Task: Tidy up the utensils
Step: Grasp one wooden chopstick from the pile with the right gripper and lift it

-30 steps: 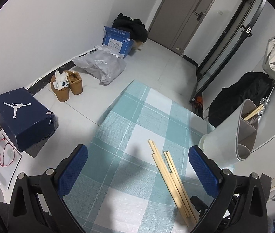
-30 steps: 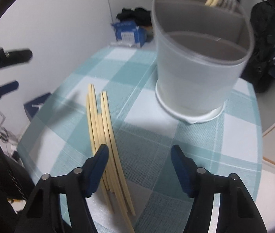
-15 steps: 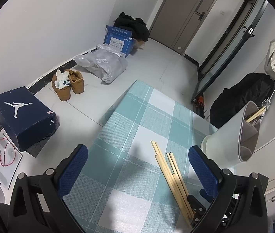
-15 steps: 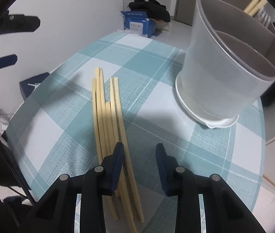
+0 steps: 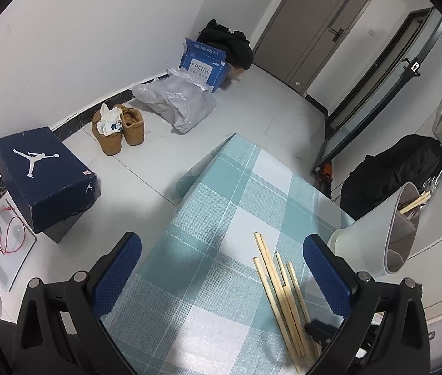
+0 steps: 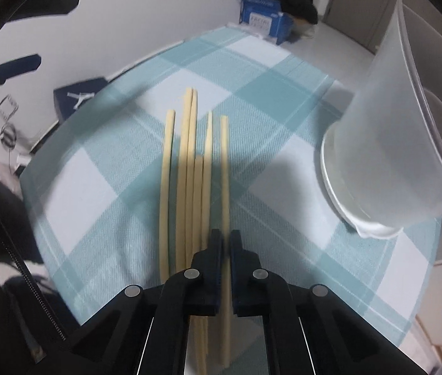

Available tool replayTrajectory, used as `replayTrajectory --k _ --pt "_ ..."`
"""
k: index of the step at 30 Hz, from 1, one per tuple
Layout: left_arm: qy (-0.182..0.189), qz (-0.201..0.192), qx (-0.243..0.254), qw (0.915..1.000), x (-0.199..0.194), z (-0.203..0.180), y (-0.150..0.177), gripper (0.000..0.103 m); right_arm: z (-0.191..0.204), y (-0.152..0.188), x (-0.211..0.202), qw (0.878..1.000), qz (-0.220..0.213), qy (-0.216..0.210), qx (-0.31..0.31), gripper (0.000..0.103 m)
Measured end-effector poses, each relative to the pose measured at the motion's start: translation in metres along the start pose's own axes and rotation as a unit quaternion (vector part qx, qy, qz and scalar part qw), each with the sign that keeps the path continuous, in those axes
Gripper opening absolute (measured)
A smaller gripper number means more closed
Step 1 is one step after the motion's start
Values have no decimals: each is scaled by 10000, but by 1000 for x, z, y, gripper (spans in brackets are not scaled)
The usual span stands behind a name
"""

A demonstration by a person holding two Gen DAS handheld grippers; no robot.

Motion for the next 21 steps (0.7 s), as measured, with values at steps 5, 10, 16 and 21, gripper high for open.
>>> replayTrajectory --k 5,10,16,21 --pt "38 -17 -91 9999 -1 2 -3 102 -19 36 -14 9980 595 -35 188 4" --pt "49 66 -186 9998 3 4 -2 102 -24 47 -20 9974 717 -37 107 8" --pt "-143 132 -180 9996 8 11 1 102 -24 15 -15 9997 246 43 86 16" --pt "-261 245 -214 9991 13 18 5 102 -13 -10 -2 10000 -32 77 47 16"
Point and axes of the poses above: each gripper's, at about its wrist camera, not at the fingertips, and x roughly the way its jaws point, z to its left, y to its underside, the point moved 6 cm from there along x, roughly the way its jaws point, and after that the axes turned 14 degrees about x, right-handed, at the moved point
